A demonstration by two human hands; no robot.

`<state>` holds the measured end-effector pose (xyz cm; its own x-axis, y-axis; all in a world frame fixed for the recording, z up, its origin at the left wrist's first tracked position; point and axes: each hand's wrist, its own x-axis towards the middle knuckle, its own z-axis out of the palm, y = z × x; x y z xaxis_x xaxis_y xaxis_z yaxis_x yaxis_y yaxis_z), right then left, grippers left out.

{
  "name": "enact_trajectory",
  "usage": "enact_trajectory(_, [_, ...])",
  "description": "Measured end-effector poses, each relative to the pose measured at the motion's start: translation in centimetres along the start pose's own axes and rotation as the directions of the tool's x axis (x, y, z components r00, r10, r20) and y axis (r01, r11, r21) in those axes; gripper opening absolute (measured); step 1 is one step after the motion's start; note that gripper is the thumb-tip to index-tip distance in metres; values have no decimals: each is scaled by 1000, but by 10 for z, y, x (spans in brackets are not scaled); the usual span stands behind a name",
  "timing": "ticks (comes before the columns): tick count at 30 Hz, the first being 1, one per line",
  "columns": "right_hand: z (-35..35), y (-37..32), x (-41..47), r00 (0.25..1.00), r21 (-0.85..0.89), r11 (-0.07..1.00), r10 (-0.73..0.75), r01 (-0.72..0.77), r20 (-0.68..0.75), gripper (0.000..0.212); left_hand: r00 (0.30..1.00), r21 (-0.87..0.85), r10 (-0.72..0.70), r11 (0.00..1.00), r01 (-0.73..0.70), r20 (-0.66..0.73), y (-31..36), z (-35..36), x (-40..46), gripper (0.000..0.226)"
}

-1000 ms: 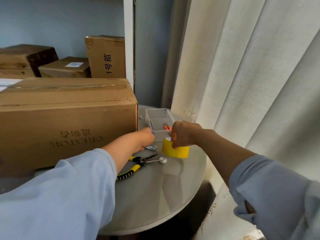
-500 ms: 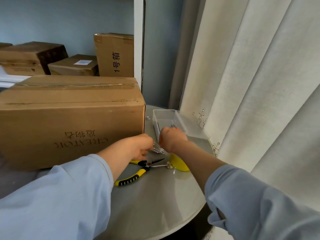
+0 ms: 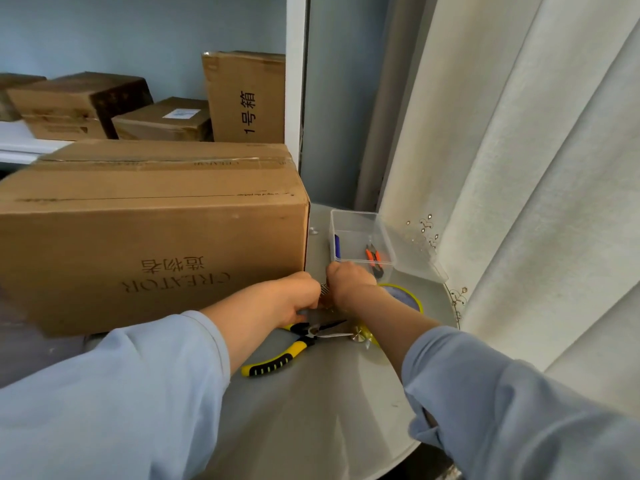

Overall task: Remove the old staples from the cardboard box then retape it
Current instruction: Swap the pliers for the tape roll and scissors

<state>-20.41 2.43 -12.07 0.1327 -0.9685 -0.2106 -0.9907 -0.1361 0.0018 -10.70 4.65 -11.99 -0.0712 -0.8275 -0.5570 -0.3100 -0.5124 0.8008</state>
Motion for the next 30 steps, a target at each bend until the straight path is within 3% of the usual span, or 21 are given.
enact_trajectory(10, [-4, 1, 11, 996, 154, 986, 48, -60, 82, 67, 1000, -87, -12, 996, 12, 8, -4, 1, 6, 37])
enact_trajectory(20, [-1, 1, 17, 993, 297, 948, 92, -110, 75, 44, 997, -209, -72, 975, 72, 8, -7, 7, 15, 31])
enact_trajectory(24, [-5, 0, 18, 986, 320, 938, 92, -134, 142, 54, 997, -235, -75, 969, 73, 2, -4, 11, 16, 29])
enact_trajectory(30, [-9, -1, 21, 964, 349, 924, 67, -157, 256, 36, 995, -256, -95, 962, 93, 8, -3, 10, 12, 37])
